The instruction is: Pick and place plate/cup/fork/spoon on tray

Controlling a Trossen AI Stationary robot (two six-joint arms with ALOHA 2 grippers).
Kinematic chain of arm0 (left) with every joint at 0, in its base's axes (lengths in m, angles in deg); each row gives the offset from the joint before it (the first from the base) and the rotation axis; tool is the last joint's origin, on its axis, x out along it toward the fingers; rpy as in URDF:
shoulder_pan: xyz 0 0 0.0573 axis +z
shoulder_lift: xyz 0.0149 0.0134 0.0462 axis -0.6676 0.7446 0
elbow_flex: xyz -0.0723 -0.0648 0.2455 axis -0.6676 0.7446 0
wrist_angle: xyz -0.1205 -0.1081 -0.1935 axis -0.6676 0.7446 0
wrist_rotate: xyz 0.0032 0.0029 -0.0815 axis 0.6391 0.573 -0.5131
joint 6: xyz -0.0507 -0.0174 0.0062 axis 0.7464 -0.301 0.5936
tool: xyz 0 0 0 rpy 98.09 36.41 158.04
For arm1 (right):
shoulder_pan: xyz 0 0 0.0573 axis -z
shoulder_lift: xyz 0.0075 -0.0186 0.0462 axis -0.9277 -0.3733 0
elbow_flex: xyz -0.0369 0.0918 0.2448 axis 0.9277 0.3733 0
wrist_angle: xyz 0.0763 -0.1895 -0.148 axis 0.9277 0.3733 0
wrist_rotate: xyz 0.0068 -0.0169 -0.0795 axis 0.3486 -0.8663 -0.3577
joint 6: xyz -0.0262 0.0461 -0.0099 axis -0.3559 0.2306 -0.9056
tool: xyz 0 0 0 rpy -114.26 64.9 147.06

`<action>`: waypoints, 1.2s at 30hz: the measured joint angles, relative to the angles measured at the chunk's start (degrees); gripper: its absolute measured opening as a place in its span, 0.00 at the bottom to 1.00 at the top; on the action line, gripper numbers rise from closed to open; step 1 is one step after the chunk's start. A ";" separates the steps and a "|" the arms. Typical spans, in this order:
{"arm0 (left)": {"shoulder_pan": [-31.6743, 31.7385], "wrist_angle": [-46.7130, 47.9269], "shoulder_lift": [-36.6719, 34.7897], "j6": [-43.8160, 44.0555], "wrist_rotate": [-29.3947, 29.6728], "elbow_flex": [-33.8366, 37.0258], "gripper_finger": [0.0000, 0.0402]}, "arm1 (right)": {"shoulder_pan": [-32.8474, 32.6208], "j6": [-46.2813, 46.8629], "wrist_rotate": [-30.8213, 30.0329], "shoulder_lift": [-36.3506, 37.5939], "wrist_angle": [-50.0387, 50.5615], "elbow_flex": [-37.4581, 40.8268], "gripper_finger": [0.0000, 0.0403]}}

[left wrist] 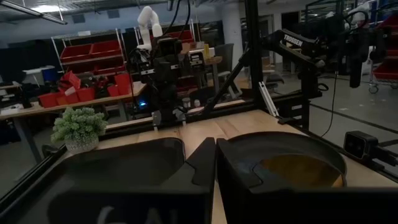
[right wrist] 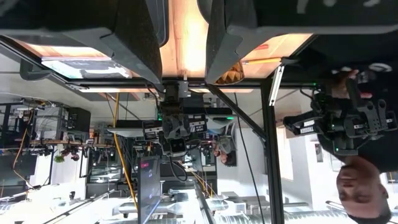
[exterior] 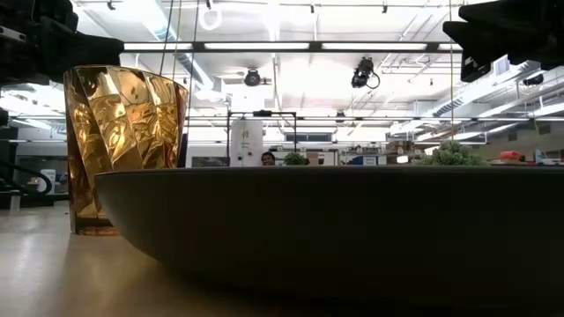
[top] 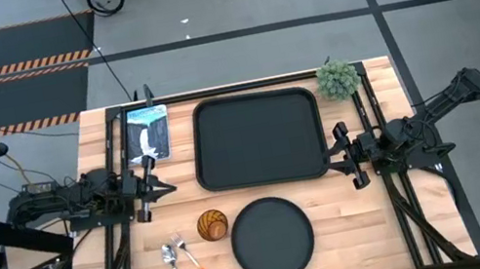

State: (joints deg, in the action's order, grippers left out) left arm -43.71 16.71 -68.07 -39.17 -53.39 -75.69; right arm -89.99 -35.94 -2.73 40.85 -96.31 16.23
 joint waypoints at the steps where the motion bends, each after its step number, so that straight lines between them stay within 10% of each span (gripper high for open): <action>1: 0.00 0.01 0.01 -0.01 -0.01 -0.01 0.06 | 0.02 0.00 0.02 -0.02 0.02 0.00 0.33; 11: 0.01 -0.11 0.01 0.50 -0.03 0.01 0.06 | 0.02 0.02 0.00 -0.02 0.02 -0.02 0.33; 19: -0.25 -0.38 0.00 27.75 0.43 0.01 0.06 | 0.02 0.00 0.00 0.00 0.00 -0.02 0.33; 36: -0.33 -0.77 0.27 37.87 1.07 -0.44 0.06 | 0.02 0.02 0.00 0.00 0.00 -0.02 0.33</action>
State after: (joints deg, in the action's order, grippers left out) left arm -44.04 15.94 -67.80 -1.30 -52.32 -76.13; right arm -89.97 -35.93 -2.73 40.85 -96.32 16.21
